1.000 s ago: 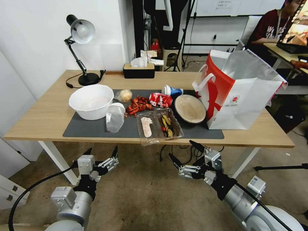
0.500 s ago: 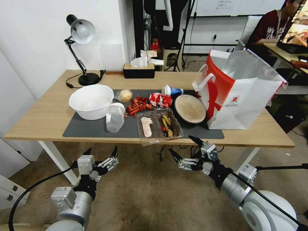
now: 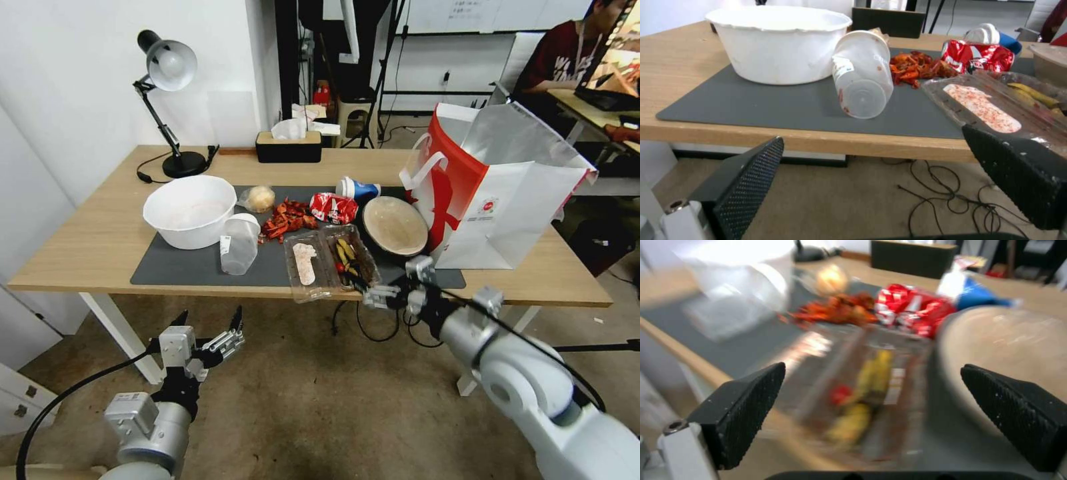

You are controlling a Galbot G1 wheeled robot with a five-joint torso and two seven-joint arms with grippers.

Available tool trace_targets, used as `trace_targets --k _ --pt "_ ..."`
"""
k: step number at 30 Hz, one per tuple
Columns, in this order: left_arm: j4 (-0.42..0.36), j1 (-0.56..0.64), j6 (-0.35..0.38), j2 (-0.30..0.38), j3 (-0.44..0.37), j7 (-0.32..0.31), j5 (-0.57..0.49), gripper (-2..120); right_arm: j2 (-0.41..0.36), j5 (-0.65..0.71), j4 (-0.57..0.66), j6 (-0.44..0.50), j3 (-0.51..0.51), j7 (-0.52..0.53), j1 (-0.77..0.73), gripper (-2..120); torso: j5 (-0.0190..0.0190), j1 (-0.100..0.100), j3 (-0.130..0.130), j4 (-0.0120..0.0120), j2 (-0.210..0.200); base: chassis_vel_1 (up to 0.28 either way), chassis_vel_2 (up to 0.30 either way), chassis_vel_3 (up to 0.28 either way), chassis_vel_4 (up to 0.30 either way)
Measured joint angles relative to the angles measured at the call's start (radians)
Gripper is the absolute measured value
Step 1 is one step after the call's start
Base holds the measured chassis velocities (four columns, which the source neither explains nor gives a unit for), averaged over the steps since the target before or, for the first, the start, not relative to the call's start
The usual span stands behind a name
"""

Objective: Pick up the trash from the table and place it into the takeout bag.

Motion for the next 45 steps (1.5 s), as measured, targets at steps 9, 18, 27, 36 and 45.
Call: trace_targets --k 9,18,27,36,45 --pt "0.009 0.0 -0.014 -0.017 0.0 -0.001 0.018 100 -0.141 -0.243 -0.077 -0.173 -0.086 -0.135 0.25 100 -0.0001 0.0 0.0 0.0 0.0 0.0 0.0 0.0 0.0" --pt "0.011 0.001 -0.018 -0.028 -0.002 -0.002 0.027 100 -0.175 -0.395 -0.114 -0.254 -0.193 -0.232 0.353 100 0.0 0.0 0.0 0.0001 0.0 0.0 0.0 0.0 0.0" --pt "0.008 0.005 -0.027 -0.026 -0.01 -0.005 0.03 100 -0.17 -0.476 -0.144 -0.256 -0.245 -0.262 0.381 100 -0.0001 0.0 0.0 0.0001 0.0 0.0 0.0 0.0 0.0" --pt "0.001 0.003 -0.017 -0.022 -0.009 -0.01 0.031 100 -0.17 -0.49 -0.157 -0.255 -0.254 -0.262 0.369 100 -0.0001 0.0 0.0 0.0001 0.0 0.0 0.0 0.0 0.0" --pt "0.001 0.003 -0.014 -0.024 -0.007 -0.009 0.03 100 -0.168 -0.488 -0.176 -0.253 -0.269 -0.252 0.381 99 -0.0001 0.0 0.0 0.0002 0.0 0.0 0.0 0.0 0.0"
